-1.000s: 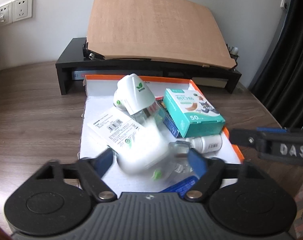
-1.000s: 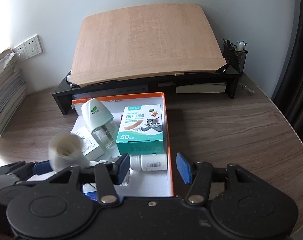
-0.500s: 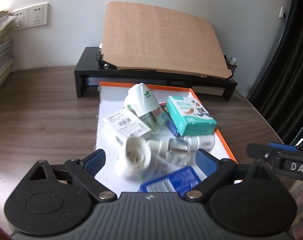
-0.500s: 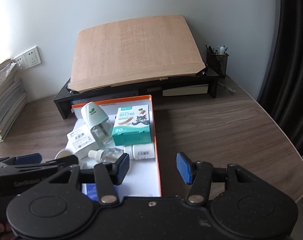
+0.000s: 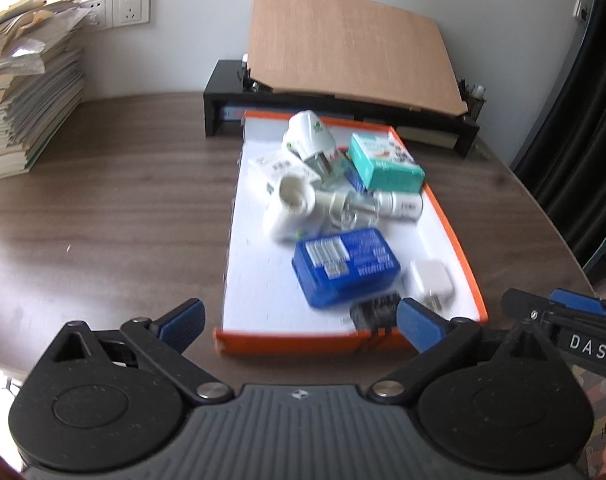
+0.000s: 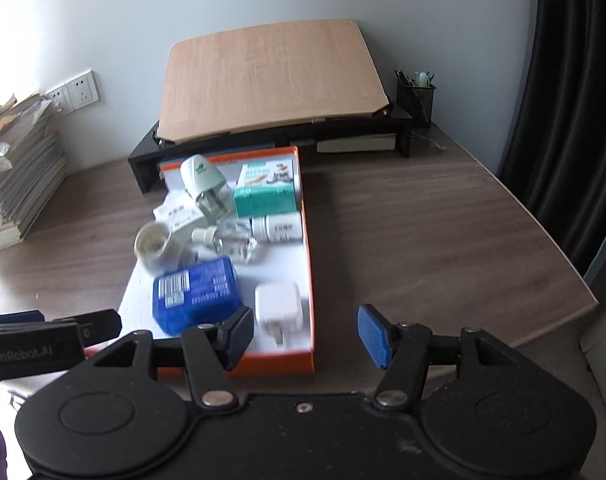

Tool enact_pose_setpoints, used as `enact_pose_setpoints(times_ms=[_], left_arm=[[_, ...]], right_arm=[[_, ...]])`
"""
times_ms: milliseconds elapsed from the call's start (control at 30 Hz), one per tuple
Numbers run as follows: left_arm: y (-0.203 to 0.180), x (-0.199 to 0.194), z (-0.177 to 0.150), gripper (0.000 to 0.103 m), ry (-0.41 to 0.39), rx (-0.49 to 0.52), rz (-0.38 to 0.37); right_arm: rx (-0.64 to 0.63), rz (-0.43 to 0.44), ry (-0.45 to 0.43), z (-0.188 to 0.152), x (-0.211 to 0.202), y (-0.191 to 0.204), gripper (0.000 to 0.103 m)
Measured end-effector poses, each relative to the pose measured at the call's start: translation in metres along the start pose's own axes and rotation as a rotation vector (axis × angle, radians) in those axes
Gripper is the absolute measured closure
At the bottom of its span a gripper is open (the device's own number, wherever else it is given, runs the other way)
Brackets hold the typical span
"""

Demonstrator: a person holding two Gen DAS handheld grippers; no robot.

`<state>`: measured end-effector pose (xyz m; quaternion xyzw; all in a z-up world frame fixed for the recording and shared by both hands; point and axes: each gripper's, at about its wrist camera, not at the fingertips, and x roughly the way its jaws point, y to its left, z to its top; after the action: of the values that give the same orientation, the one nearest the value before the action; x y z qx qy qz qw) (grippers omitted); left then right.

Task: Organize rigid objects

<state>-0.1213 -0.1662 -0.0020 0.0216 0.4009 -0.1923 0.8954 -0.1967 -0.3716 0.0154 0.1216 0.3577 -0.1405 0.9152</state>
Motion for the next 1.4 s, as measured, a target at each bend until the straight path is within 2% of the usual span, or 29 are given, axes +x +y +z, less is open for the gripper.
enact_pose_setpoints(times_ms=[267,400,1400], left_arm=[[-0.003,-0.007,-0.012,0.000,0.017,-0.008,0.010],[-0.006,-0.006,-0.011,0.000,0.006,0.014,0.028],[-0.016,0.008,-0.004,0.000,0.019,0.024,0.019]], right_arm=[[-0.037,0.002,0.036,-0.012,-0.008,0.006,0.030],[-0.046,-0.001,0.041,-0.012,-0.007,0.008,0.030],[-0.032,-0.041,0.052,-0.009,0.004,0.006,0.029]])
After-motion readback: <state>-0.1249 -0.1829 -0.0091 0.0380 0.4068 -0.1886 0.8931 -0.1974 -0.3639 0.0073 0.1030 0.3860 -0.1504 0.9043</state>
